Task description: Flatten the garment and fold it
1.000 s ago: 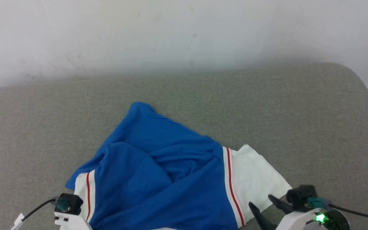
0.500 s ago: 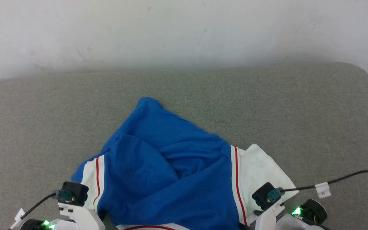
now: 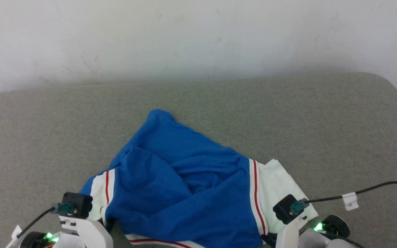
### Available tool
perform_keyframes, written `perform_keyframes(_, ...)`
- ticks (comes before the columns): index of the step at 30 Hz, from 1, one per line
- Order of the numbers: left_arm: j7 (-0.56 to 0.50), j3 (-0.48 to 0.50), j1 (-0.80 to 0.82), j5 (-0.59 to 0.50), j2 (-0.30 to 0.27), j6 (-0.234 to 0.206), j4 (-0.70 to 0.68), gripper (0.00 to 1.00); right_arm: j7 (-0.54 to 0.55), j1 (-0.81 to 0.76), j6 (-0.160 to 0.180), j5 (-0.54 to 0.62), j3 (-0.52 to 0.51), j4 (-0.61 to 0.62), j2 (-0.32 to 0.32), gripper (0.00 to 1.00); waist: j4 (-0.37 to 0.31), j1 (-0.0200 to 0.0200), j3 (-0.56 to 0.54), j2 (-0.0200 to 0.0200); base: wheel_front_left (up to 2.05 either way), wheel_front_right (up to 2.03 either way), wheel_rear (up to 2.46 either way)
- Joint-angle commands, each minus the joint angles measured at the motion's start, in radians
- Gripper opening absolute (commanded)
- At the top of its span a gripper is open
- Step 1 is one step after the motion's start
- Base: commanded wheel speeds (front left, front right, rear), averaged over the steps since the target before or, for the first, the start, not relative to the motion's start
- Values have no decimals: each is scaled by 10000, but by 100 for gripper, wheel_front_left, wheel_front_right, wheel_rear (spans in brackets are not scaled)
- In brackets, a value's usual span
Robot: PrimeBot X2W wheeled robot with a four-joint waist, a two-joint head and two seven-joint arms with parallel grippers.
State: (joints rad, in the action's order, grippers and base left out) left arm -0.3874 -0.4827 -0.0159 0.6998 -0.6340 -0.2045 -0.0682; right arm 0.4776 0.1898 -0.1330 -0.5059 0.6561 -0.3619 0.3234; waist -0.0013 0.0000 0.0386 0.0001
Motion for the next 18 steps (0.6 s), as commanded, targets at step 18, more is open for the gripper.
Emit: perform_keyframes(18, 747, 1346, 2746, -1218, -1143, -138, -2297, 0, -1351, 1274, 23, 1309, -4214, 5204, 460, 0, -278, 0, -954, -1, 0, 0, 0)
